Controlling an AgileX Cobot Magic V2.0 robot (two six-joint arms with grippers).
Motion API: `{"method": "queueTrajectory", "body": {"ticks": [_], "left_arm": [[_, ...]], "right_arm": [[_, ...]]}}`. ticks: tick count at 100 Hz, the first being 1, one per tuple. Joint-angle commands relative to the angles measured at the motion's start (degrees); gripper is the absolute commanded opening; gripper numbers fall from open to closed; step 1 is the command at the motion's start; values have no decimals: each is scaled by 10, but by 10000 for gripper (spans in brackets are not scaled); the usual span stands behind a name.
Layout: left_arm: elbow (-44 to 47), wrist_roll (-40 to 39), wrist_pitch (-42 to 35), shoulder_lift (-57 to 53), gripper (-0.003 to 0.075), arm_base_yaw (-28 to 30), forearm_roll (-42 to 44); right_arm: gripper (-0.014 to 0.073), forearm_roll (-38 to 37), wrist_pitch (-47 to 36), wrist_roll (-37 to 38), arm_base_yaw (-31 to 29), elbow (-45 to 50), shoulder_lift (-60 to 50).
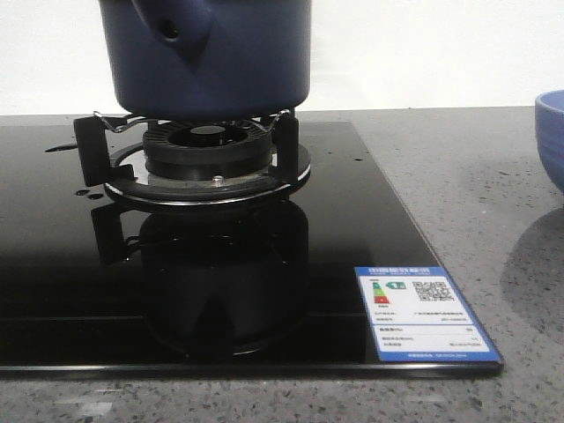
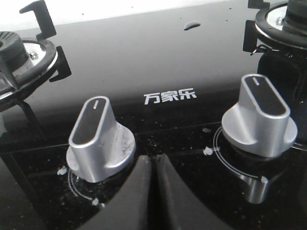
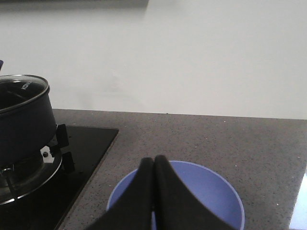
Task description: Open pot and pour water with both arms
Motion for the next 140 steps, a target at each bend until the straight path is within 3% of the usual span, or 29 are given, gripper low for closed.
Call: {"method": "queueTrajectory", "body": {"ticks": [1, 80, 95, 106, 140], "left_arm": [[19, -6, -41, 7, -20, 2, -4], [19, -6, -41, 7, -20, 2, -4], [19, -6, -41, 7, -20, 2, -4], [19, -6, -41, 7, -20, 2, -4], [19, -6, -41, 7, -20, 2, -4]], "right_arm": [[-63, -2, -49, -5, 1, -13, 7], [-63, -12, -54, -5, 0, 0, 7], [-63, -83, -92, 25, -31, 60, -11], [-63, -135, -108, 104, -66, 129, -36], [-63, -143, -137, 118, -101, 300, -118]]}}
